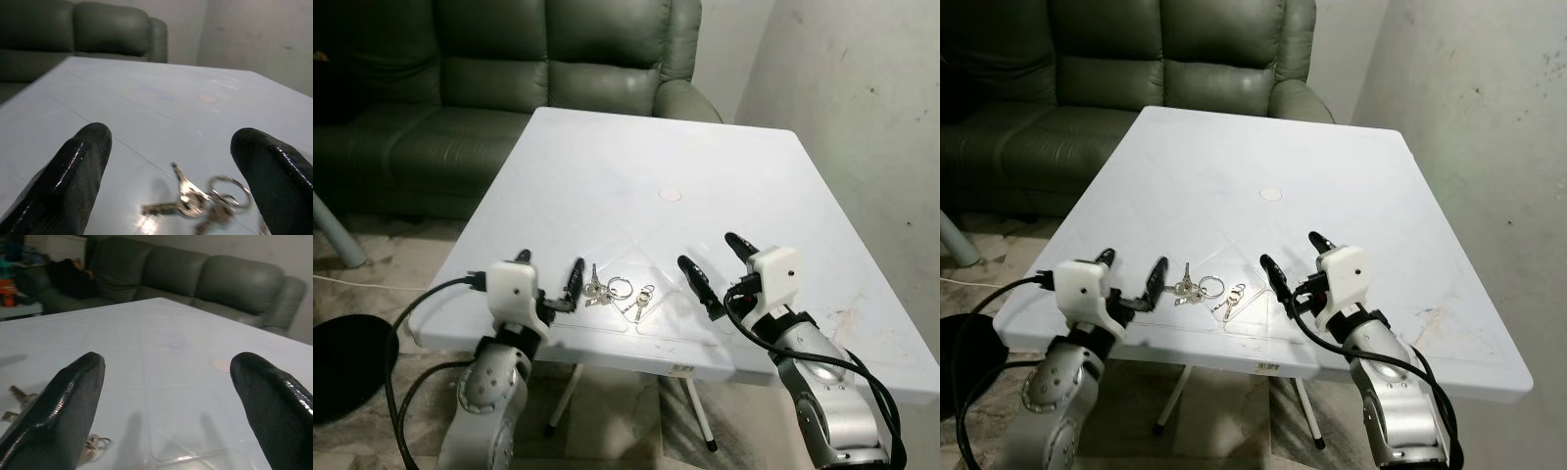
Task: Hang keys on a hook
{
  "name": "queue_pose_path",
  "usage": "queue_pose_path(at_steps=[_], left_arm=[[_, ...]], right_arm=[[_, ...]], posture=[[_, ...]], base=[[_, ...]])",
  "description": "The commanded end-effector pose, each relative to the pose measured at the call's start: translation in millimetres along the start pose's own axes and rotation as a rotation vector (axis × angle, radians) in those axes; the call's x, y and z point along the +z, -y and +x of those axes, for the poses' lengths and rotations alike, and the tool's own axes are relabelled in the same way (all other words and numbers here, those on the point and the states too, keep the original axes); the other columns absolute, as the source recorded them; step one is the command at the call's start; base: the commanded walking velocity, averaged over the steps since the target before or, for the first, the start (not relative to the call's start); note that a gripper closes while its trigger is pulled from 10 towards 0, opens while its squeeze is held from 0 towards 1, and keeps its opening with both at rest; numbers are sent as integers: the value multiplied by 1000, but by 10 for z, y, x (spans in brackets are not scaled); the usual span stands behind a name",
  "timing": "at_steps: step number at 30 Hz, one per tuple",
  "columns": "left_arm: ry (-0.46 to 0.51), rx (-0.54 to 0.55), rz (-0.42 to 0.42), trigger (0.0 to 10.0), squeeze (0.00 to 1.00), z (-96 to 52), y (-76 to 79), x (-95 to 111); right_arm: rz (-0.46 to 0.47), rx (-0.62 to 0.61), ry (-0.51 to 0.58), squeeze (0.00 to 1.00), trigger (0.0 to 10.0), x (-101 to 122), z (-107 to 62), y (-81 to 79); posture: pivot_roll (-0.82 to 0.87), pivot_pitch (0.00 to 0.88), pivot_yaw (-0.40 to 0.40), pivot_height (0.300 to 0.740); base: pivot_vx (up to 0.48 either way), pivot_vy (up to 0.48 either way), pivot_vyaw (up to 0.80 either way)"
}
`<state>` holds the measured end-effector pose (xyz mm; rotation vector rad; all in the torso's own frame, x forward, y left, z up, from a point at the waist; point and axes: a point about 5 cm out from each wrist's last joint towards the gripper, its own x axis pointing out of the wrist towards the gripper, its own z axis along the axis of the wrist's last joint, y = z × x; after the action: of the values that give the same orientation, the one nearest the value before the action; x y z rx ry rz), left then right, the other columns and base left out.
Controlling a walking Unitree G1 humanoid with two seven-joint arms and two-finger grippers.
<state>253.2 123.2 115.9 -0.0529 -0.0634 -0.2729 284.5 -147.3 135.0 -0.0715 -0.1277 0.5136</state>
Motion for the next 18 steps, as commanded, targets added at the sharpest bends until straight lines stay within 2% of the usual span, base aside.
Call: queue_pose_path(at_steps=[1, 8, 11, 18], left_arm=[[29, -22, 12, 10000, 0, -11, 51, 66], [15, -32, 10, 10000, 0, -116, 157, 27], [12, -33, 9, 10000, 0, -135, 171, 23], [-1, -35, 1, 10000, 0, -205, 242, 18]], right_arm=[[5, 18, -18, 0, 10000, -5, 17, 2], [30, 38, -69, 0, 10000, -6, 165, -51], [32, 40, -73, 0, 10000, -3, 185, -65], [42, 21, -162, 0, 10000, -108, 249, -175]], posture=[[72, 52, -88, 740], [83, 77, -99, 740], [85, 84, -101, 740], [94, 114, -113, 740]], base=[[0, 0, 0], [0, 0, 0], [0, 0, 0], [0, 0, 0]])
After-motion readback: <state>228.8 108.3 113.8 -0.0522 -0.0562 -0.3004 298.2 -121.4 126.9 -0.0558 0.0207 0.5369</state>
